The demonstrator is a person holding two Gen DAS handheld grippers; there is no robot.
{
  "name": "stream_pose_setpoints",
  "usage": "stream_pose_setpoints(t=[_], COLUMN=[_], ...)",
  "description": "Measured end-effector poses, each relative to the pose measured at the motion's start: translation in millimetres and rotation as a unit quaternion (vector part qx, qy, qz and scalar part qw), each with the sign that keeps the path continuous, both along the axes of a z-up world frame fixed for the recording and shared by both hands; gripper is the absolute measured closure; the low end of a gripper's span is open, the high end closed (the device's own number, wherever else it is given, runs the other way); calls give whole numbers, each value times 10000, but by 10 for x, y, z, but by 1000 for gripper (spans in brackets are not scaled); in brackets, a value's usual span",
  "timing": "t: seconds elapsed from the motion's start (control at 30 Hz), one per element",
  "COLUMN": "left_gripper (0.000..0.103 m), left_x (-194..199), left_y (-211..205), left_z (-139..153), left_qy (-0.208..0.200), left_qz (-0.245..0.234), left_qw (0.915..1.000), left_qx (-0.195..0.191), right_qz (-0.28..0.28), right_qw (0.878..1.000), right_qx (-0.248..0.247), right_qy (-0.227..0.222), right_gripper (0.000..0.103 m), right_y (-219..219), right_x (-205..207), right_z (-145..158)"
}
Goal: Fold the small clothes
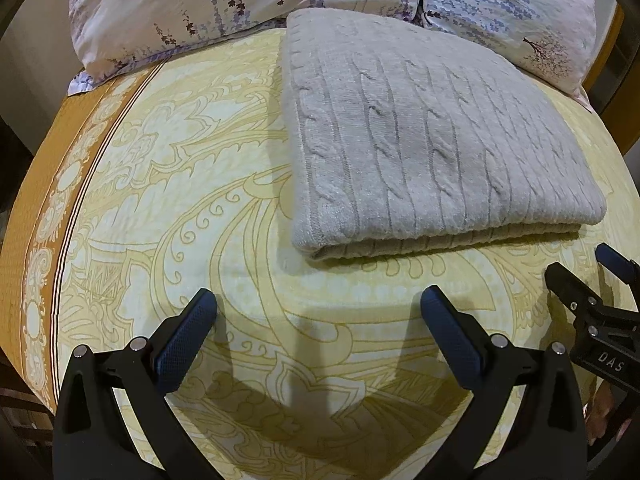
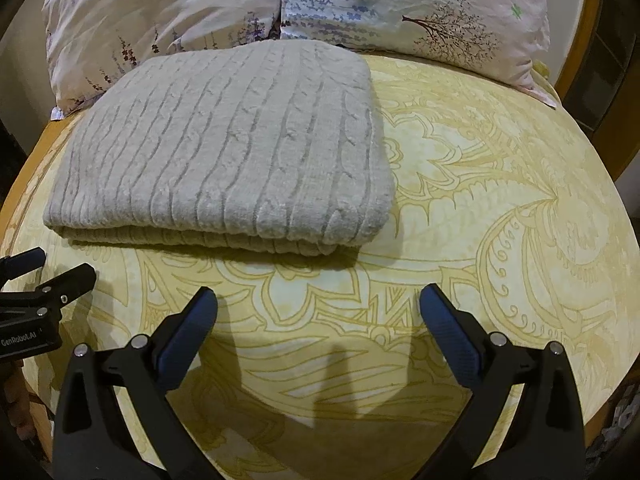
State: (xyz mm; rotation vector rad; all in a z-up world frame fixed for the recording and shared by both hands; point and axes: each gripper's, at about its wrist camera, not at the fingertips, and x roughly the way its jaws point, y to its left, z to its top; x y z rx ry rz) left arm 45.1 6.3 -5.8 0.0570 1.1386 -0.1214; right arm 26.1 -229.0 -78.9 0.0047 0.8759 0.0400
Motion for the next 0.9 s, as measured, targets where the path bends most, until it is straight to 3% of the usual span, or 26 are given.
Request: stream_pose_setpoints(t=[0.9], left_gripper=[1], left_x=[12], left_y=[-14], left_z=[-6], left_qy=[47], left_qz=[28], left_qw=[10000], left_qx=[15], right_qz=[-50], right_qw=[10000], right_qx=[-29], right_qy=[31], right_gripper=[2], right_y=[0], right_x=[12], right_z=[-3])
